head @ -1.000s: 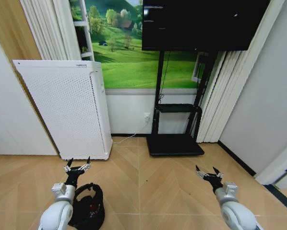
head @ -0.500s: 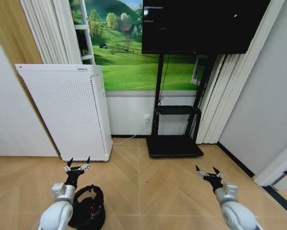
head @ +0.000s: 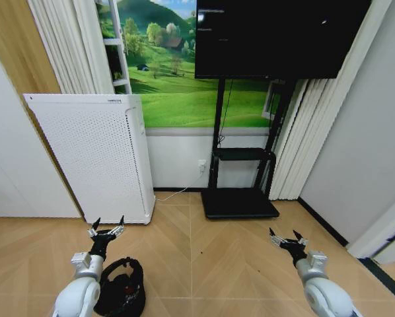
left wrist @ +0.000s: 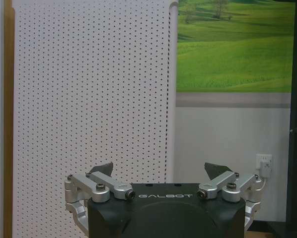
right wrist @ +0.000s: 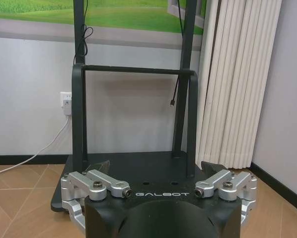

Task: Pick up the trash bin and place the garbage on the floor into it.

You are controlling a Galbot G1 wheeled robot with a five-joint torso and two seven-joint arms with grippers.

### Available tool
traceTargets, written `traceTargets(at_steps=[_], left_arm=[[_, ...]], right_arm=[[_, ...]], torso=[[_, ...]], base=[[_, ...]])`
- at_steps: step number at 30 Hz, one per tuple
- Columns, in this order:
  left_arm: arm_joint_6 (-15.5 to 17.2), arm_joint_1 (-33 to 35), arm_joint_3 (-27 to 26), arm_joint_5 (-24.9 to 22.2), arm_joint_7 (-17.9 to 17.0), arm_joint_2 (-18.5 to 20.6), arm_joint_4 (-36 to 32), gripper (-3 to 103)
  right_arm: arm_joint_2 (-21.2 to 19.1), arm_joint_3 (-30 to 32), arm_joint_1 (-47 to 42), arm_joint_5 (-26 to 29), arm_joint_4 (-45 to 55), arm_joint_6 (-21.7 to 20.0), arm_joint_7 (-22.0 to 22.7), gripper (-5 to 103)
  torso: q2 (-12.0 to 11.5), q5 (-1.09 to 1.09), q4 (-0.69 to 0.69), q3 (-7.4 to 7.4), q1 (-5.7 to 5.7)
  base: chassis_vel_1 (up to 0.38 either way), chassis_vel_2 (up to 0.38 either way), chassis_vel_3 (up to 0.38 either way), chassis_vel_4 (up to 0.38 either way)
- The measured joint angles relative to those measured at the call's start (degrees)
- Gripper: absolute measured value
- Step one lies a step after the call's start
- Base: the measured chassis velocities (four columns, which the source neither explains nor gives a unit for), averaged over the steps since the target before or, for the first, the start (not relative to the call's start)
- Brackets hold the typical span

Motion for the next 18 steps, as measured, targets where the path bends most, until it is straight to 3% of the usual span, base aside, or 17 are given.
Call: traceTargets(at_steps=[18], left_arm=[[0.0, 0.0, 0.0, 0.0, 0.0, 0.0, 0.0, 100]], right_arm=[[0.0, 0.0, 0.0, 0.0, 0.0, 0.0, 0.0, 100]], torso=[[4.1, 0.00, 0.00, 2.83, 1.28]], base=[[0.000, 0.000, 0.000, 0.000]])
